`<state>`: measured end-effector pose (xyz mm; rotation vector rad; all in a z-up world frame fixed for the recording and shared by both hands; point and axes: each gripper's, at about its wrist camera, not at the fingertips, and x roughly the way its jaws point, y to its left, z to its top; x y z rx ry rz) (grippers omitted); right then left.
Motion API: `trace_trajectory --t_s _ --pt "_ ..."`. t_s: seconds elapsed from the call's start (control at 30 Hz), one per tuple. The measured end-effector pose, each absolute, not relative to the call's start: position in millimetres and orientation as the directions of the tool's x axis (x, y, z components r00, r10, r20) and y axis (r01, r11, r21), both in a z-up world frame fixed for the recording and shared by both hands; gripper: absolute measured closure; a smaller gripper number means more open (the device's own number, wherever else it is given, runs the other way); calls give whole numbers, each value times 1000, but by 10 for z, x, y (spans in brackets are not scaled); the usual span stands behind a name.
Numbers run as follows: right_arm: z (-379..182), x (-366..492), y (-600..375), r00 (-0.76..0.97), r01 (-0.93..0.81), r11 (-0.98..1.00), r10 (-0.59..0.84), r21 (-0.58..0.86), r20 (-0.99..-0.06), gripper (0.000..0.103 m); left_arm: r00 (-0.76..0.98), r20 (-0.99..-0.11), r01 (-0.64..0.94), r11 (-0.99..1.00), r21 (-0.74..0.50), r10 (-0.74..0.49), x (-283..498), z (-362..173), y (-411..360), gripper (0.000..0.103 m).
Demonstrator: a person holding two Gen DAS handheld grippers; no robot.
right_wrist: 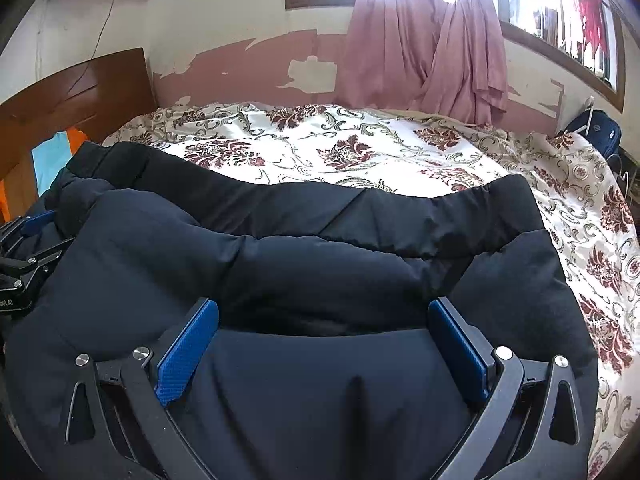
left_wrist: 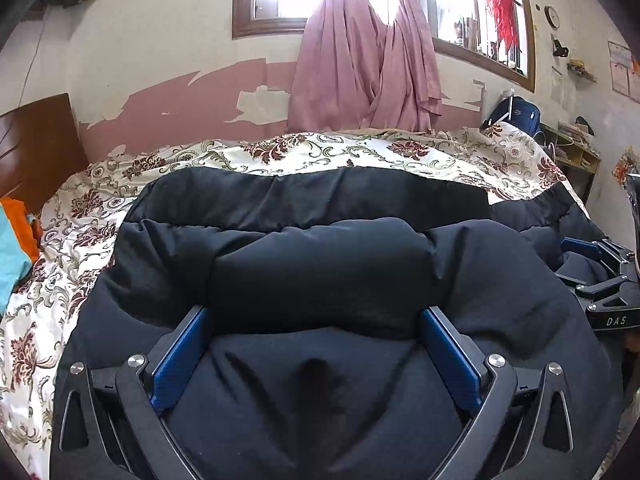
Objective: Fold large clothes
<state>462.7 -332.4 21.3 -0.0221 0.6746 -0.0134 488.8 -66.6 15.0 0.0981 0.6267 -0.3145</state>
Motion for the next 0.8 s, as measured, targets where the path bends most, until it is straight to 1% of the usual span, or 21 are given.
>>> trace_trajectory --t_s 0.07,0.1,0.2,0.3,0.4,0.53,0.57,0.63,0.7,0.8 --pt "313 4560 -3355 783 0 1000 -3 -5 -622 2 743 -621 318 948 0 -249 4885 225 -625 0" --pt "389 4473 -3398 797 -4 1000 15 20 -604 2 741 -625 318 948 3 -246 4860 272 -601 0" --pt "530 4254 -3545 827 13 998 24 61 -562 2 769 -581 329 944 1 -267 4672 481 -447 0" --pt "645 3986 -3746 842 15 999 10 43 -540 2 783 -554 339 941 -2 -283 4518 641 -247 0" --pt "715 3758 -4004 837 17 1000 -3 20 -547 2 775 -575 318 948 -4 -262 4476 680 -21 0" --pt "721 3550 -4410 809 28 996 29 89 -587 2 740 -629 277 960 -39 -239 4546 579 277 0" --pt "698 3522 -4494 799 32 993 40 109 -599 2 726 -647 261 964 -56 -234 4579 526 370 0" --pt "611 3510 -4648 779 38 988 65 150 -624 2 679 -685 238 962 -134 -263 4662 409 551 0" --pt "488 3536 -4732 765 43 981 90 190 -638 2 631 -706 206 947 -248 -322 4749 287 748 0" --pt "259 3643 -4858 736 41 950 180 309 -652 1 562 -712 170 902 -398 -420 4869 105 960 0"
